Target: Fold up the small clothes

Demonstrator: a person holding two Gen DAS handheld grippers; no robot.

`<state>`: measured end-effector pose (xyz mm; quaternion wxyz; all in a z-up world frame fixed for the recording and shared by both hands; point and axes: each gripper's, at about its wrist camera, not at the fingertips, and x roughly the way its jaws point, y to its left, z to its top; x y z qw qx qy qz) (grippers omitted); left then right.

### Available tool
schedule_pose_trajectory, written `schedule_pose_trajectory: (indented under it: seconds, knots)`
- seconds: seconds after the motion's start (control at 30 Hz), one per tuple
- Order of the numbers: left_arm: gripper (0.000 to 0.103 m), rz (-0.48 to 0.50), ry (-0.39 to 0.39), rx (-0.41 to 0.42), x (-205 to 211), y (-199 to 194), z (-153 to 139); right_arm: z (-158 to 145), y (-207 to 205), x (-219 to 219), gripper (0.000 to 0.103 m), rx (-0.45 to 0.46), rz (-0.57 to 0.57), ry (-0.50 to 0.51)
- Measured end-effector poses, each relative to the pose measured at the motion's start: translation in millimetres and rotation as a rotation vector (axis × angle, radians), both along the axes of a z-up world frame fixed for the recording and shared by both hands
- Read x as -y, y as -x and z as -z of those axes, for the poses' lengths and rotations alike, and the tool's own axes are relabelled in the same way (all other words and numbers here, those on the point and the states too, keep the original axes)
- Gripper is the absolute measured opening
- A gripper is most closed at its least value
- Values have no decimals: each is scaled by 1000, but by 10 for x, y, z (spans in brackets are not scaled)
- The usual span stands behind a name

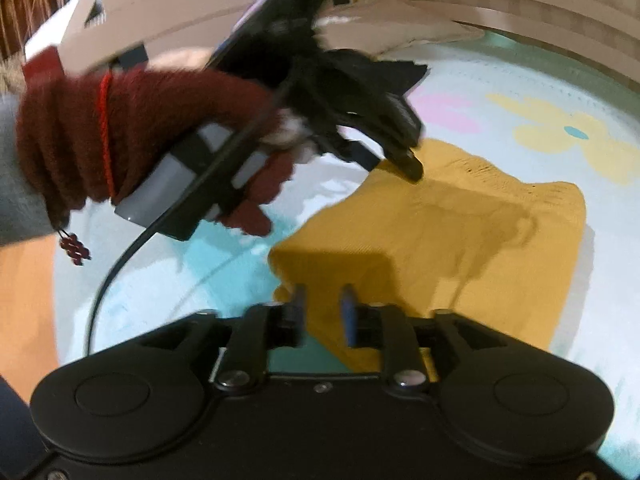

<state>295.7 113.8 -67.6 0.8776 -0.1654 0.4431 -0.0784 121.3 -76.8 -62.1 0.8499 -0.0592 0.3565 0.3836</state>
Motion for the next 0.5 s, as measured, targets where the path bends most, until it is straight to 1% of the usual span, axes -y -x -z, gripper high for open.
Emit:
schedule_pose_trajectory:
  seconds: [0.03, 0.1, 0.13, 0.23, 0.27, 0.33, 0.4, 0.43, 0.47, 0.5]
  knots:
    - [43, 5, -10, 11, 3, 27, -47, -46, -16, 105, 56, -11, 9, -40]
    - [45, 24, -32, 13, 26, 106, -77, -123, -54, 291, 56, -22, 38, -95]
    - [46, 34, -37, 4, 44, 137, -65, -153, -77, 368, 56, -23, 63, -105]
    - [46, 68, -23, -48, 83, 249, 62, -206, -245, 573, 56, -24, 164, -109]
    - [46, 83, -16, -63, 94, 293, 106, -210, -318, 625, 56, -36, 190, -117]
    - [46, 133, 0, -108, 150, 371, 222, -185, -467, 724, 56, -85, 225, -141]
    - [46, 173, -23, -156, 213, 442, 330, -93, -578, 788, 56, -138, 246, -161]
    - [45, 198, -46, -189, 240, 487, 401, -25, -578, 819, 53, -180, 271, -158]
    - [46, 215, -48, -170, 246, 542, 418, 74, -648, 863, 49, -227, 309, -142]
    - [46, 220, -51, -166, 244, 575, 415, 170, -717, 910, 34, -270, 348, -130]
